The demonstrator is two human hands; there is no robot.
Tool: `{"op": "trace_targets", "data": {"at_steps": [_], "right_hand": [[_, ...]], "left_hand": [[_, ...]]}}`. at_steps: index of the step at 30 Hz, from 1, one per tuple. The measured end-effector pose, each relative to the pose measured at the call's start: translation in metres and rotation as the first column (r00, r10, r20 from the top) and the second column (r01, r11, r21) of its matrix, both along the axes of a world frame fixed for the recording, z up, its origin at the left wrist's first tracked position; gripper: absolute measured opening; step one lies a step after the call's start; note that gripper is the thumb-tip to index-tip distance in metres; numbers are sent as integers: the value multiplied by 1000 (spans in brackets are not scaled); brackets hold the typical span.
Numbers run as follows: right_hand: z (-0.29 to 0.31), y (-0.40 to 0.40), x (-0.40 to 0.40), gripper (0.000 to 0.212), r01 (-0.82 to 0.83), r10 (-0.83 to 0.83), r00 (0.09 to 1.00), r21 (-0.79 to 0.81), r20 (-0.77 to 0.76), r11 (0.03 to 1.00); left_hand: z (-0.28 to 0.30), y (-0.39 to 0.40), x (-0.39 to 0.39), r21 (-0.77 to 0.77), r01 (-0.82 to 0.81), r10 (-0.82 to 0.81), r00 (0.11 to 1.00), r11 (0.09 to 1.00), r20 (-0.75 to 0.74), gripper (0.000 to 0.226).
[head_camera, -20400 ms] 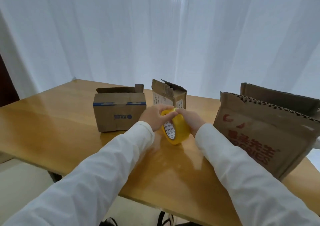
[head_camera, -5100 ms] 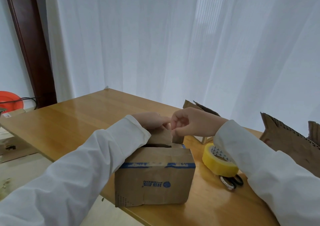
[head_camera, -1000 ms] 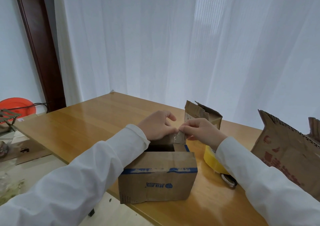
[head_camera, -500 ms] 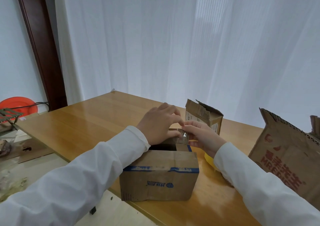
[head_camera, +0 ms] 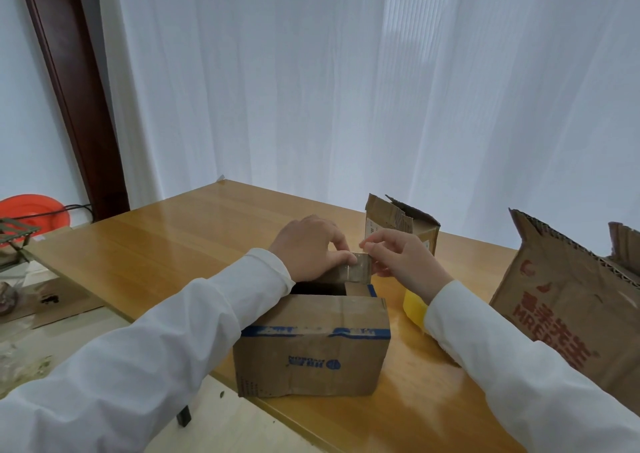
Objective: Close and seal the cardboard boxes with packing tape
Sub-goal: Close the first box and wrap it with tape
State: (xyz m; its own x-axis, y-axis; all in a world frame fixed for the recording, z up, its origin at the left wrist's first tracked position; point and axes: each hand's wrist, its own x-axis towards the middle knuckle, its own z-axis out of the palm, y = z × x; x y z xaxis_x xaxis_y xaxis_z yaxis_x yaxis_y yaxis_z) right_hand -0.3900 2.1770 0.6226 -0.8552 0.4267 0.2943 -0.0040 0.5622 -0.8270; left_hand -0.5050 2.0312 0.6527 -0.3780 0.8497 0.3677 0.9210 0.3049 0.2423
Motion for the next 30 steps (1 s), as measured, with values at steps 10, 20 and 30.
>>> {"op": "trace_targets", "data": {"at_steps": [10,20,30], "right_hand": [[5,-2,-2,20,-130,82,961,170,266,977],[10,55,35,58,282,-350,885,244,307,928],[-29,66,58,29,-140,-478,543,635,691,759]], "left_hand": [[-1,3,2,-79,12,1,986,997,168,21],[12,8,-26,-196,-105,125,988,975,94,13],[8,30,-18,-53,-314,294,927,948,-233,48]]}}
